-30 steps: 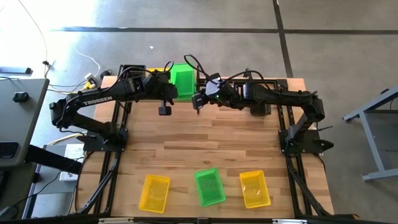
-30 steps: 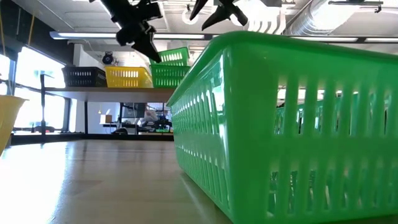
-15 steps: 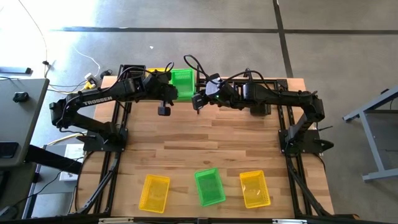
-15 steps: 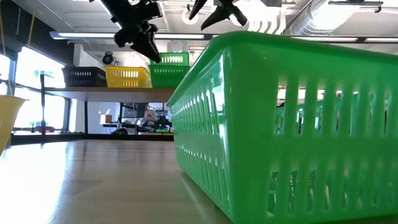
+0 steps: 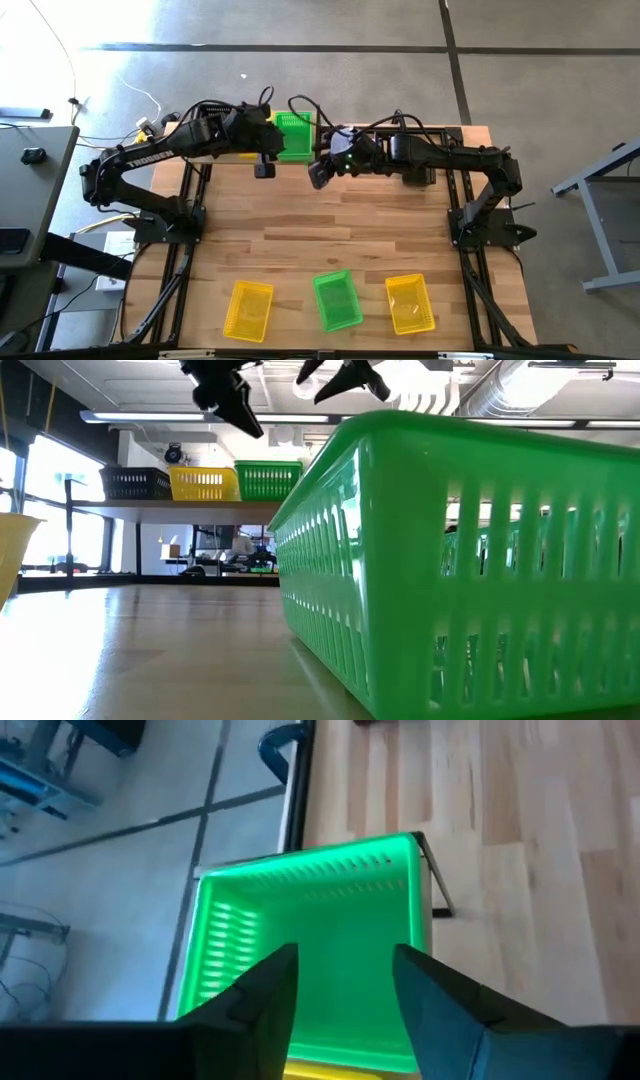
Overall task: Stack baskets on shelf by color
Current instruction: Stack the right yellow basket on top of yellow basket on the shelf
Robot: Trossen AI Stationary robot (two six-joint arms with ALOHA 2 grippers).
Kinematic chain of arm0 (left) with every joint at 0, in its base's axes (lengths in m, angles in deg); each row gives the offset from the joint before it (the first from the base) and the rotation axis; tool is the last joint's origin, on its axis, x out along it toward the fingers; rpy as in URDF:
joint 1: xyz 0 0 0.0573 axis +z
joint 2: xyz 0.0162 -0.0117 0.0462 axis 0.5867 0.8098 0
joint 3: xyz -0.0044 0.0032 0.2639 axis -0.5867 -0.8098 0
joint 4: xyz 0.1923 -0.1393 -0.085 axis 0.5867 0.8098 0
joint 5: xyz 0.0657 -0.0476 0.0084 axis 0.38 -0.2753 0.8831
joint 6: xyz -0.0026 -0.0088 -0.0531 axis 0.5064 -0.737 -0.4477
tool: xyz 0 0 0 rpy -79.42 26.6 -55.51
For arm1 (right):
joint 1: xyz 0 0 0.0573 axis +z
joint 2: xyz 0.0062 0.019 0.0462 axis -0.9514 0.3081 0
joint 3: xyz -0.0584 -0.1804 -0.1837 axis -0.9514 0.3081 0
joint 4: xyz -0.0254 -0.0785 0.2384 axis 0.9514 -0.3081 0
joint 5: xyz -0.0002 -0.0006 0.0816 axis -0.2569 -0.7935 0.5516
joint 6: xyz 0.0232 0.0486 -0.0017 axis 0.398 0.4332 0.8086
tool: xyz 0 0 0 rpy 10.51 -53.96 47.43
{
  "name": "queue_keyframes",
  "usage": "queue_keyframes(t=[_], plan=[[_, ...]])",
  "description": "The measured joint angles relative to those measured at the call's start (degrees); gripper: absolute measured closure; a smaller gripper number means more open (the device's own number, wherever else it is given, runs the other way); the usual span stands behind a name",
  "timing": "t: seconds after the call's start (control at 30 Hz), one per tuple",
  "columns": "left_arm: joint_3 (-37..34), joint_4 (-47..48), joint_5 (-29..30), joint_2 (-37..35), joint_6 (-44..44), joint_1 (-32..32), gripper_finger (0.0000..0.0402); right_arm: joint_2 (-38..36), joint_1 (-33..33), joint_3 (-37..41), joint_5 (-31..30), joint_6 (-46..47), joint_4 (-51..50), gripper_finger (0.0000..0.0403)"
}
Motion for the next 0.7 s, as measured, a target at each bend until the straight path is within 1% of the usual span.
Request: queue_keyframes(t=[0.1,0.2,0.33,0.5,0.7], plan=[[1.3,3.03,-0.21,0.0,-1.57,-0.02,0.0241,0.0,0.92,0.0,3.93,-0.81,-0.17,0.0242],[1.82,5.54,-0.22,0.0,-2.57,-0.04,0.0243,0.0,2.31,0.0,5.89,-0.14,-1.29,0.0242],[1.82,9.48,-0.26,-0.25,-4.11,-0.7,0.0247,0.0,4.68,0.0,6.04,4.23,-7.26,0.0242],[1.82,13.84,-0.63,-1.03,-6.89,-3.2,0.0249,0.02,8.18,0.08,5.75,12.65,-15.71,0.0242],[1.82,13.73,-2.98,-2.68,-10.04,-7.83,0.0249,0.02,13.42,3.85,5.31,20.82,-17.82,0.0242]])
